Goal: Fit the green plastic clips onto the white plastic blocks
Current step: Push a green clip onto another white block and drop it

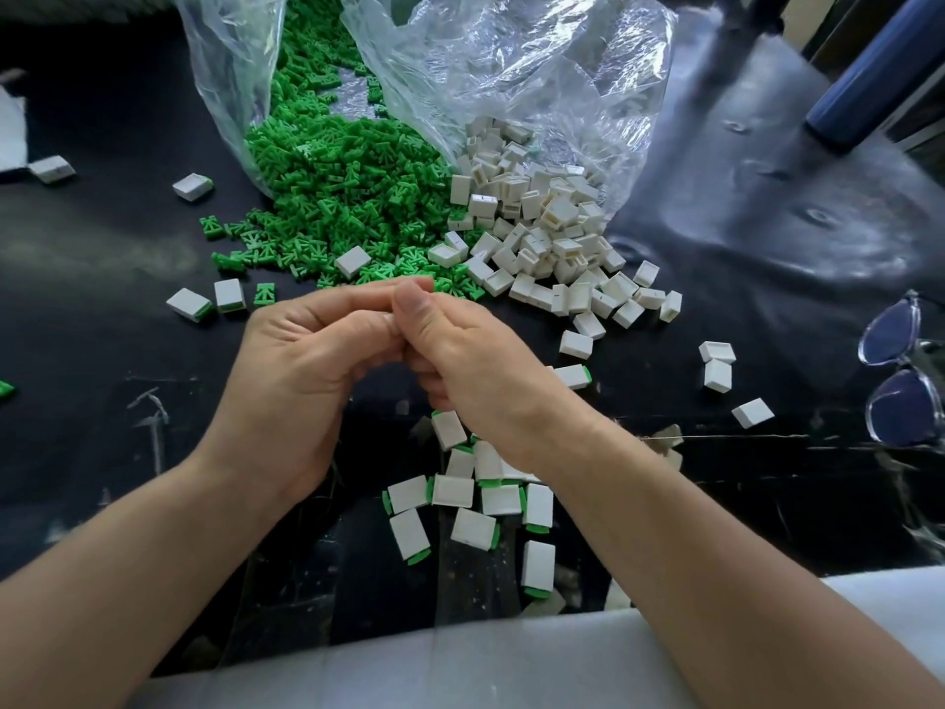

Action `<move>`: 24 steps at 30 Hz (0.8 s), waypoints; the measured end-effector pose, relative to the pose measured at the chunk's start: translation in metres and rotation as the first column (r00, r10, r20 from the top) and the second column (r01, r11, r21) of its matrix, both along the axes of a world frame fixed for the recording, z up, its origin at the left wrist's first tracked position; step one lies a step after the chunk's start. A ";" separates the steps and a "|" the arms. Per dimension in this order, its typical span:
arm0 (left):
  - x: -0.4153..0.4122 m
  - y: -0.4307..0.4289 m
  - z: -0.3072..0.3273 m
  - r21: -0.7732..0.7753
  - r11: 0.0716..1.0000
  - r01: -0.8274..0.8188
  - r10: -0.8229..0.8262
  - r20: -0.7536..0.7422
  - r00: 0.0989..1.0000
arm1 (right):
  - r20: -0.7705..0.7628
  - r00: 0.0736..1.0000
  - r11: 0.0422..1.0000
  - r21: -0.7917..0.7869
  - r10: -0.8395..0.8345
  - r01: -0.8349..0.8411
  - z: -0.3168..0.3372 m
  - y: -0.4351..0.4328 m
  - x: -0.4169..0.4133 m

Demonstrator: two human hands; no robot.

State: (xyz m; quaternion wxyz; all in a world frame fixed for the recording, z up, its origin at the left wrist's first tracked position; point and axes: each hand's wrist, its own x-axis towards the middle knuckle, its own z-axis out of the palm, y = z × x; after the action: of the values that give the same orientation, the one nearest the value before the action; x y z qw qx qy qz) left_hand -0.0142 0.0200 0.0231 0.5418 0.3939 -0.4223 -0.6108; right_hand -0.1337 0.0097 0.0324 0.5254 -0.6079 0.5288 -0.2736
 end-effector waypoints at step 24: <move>0.000 -0.003 -0.004 0.021 1.000 0.005 -0.004 -0.062 0.998 | -0.037 0.999 0.998 -0.055 -0.027 0.025 0.003 0.003 0.001</move>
State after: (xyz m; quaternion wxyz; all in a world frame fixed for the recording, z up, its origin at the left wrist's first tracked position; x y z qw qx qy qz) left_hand -0.0145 0.0171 0.0193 0.5489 0.3794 -0.3997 -0.6284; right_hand -0.1325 0.0131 0.0354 0.4950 -0.6202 0.5388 -0.2831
